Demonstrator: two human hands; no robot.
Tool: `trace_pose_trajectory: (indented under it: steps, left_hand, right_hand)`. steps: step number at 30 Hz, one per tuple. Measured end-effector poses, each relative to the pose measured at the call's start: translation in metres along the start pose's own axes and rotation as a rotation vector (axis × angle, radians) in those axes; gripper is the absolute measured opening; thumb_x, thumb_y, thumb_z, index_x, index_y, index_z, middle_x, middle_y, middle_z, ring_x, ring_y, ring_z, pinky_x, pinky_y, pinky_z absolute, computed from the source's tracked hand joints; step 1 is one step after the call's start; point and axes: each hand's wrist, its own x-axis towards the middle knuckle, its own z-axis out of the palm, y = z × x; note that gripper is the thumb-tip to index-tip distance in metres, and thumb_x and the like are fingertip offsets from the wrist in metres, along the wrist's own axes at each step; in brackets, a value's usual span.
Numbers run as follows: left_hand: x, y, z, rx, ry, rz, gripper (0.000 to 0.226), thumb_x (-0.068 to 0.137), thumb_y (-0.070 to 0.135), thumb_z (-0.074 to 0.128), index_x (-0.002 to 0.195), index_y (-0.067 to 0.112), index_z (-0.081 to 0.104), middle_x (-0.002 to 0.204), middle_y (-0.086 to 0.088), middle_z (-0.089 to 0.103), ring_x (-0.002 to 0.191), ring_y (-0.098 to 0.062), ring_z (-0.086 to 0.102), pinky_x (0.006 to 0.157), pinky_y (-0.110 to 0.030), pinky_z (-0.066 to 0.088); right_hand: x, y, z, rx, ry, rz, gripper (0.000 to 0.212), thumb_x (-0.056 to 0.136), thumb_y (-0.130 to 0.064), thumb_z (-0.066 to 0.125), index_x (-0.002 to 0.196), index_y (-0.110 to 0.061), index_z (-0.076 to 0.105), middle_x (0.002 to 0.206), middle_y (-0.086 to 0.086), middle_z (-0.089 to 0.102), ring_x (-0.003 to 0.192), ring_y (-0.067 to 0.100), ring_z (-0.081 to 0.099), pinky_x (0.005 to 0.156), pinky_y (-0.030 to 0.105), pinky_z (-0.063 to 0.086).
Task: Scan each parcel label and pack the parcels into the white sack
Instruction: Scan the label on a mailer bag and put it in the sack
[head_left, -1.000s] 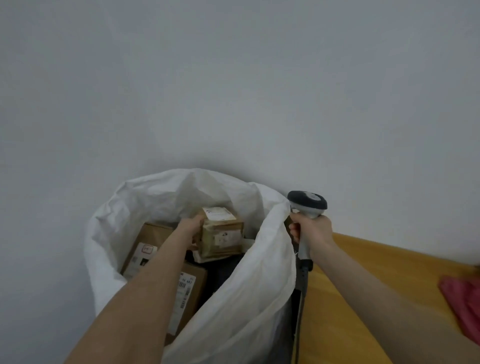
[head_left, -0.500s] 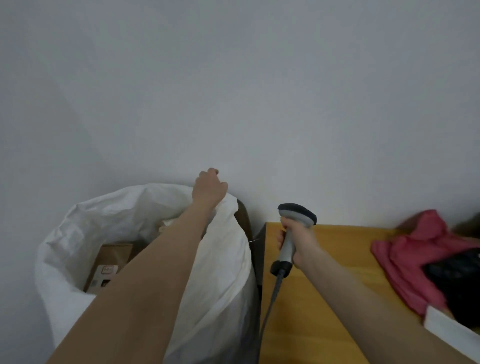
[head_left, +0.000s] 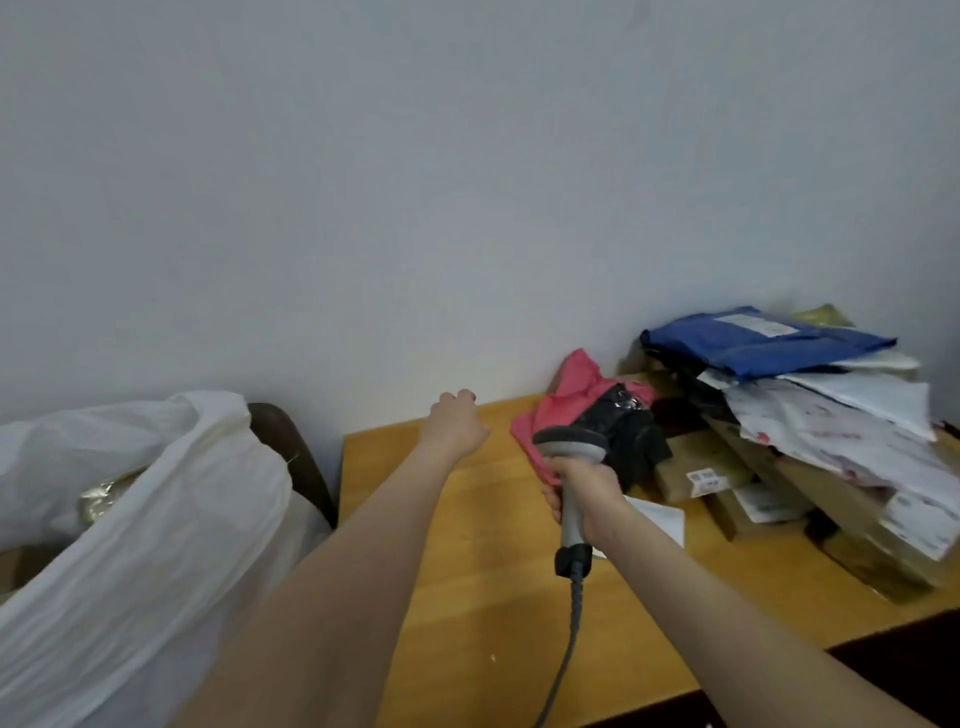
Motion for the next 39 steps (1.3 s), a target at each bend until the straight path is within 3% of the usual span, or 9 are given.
trace_pose_trajectory:
  steps: [6,11,17,26,29,32,34,37,39]
  left_hand:
    - [0.001,0.084,0.054,-0.006,-0.115,0.131,0.046,0.088,0.026,0.056,0.127,0.003,0.050,0.130,-0.020,0.051,0.120,-0.035,0.049,0.100,-0.039,0.042]
    - [0.022,0.122,0.100,0.006,-0.169,0.172,0.056,0.087,0.023,0.059,0.137,0.008,0.042,0.135,-0.017,0.045,0.126,-0.033,0.045,0.103,-0.039,0.038]
    - [0.087,0.128,0.148,-0.071,-0.160,0.111,0.064,0.084,0.029,0.069,0.137,0.009,0.040,0.134,-0.011,0.051,0.124,-0.028,0.049,0.098,-0.040,0.043]
    - [0.190,0.131,0.198,-0.208,-0.250,-0.031,0.114,0.074,0.034,0.080,0.152,0.008,0.001,0.156,-0.016,0.021,0.142,-0.032,0.026,0.112,-0.046,0.029]
    - [0.200,0.129,0.215,-0.157,-0.278,-0.037,0.096,0.078,0.034,0.077,0.150,0.011,0.017,0.142,-0.015,0.045,0.129,-0.032,0.044,0.103,-0.046,0.040]
    - [0.196,0.124,0.222,-0.095,-0.211,0.006,0.044,0.082,0.032,0.071,0.121,0.018,0.058,0.113,-0.006,0.067,0.106,-0.027,0.061,0.083,-0.037,0.049]
    - [0.193,0.122,0.213,-0.199,-0.159,0.011,0.023,0.081,0.027,0.072,0.102,0.017,0.069,0.097,-0.004,0.071,0.094,-0.024,0.065,0.071,-0.031,0.049]
    - [0.192,0.122,0.179,-0.438,-0.066,0.021,0.013,0.076,0.012,0.075,0.088,0.015,0.070,0.088,0.000,0.070,0.085,-0.018,0.064,0.073,-0.028,0.047]
    - [0.184,0.125,0.150,-0.630,0.024,0.052,0.027,0.070,-0.003,0.074,0.072,0.022,0.067,0.076,0.010,0.068,0.077,-0.010,0.061,0.073,-0.025,0.043]
  right_hand:
    - [0.002,-0.009,-0.099,-0.018,0.207,-0.030,0.016,0.084,-0.013,0.070,0.083,0.000,0.060,0.052,0.010,0.060,0.042,0.016,0.053,0.045,0.024,0.045]
    - [0.027,-0.020,-0.147,-0.083,0.371,-0.101,0.019,0.083,-0.018,0.071,0.074,-0.003,0.063,0.054,0.008,0.063,0.049,0.018,0.057,0.047,0.027,0.045]
    - [0.097,-0.038,-0.157,-0.109,0.394,-0.098,0.021,0.082,-0.020,0.072,0.067,-0.008,0.064,0.048,0.003,0.062,0.049,0.018,0.059,0.056,0.030,0.049]
    - [0.194,-0.061,-0.145,-0.040,0.303,-0.006,0.014,0.084,-0.010,0.070,0.074,-0.004,0.063,0.055,0.007,0.064,0.050,0.018,0.058,0.057,0.031,0.049]
    - [0.211,-0.067,-0.145,-0.012,0.292,0.023,0.015,0.083,-0.011,0.071,0.072,-0.006,0.064,0.055,0.007,0.065,0.050,0.018,0.059,0.058,0.031,0.052]
    - [0.219,-0.072,-0.147,0.032,0.274,0.040,0.016,0.083,-0.014,0.073,0.073,-0.005,0.064,0.056,0.007,0.066,0.048,0.016,0.059,0.053,0.028,0.052]
    - [0.218,-0.076,-0.148,0.076,0.268,0.046,0.016,0.084,-0.018,0.074,0.079,-0.005,0.065,0.065,0.009,0.070,0.052,0.016,0.062,0.055,0.028,0.053]
    - [0.211,-0.086,-0.149,0.175,0.267,0.053,0.024,0.083,-0.024,0.076,0.094,-0.008,0.064,0.085,0.014,0.072,0.066,0.022,0.068,0.064,0.031,0.057]
    - [0.204,-0.095,-0.148,0.228,0.247,0.027,0.033,0.082,-0.026,0.077,0.103,-0.005,0.063,0.092,0.019,0.071,0.076,0.028,0.069,0.073,0.037,0.059]
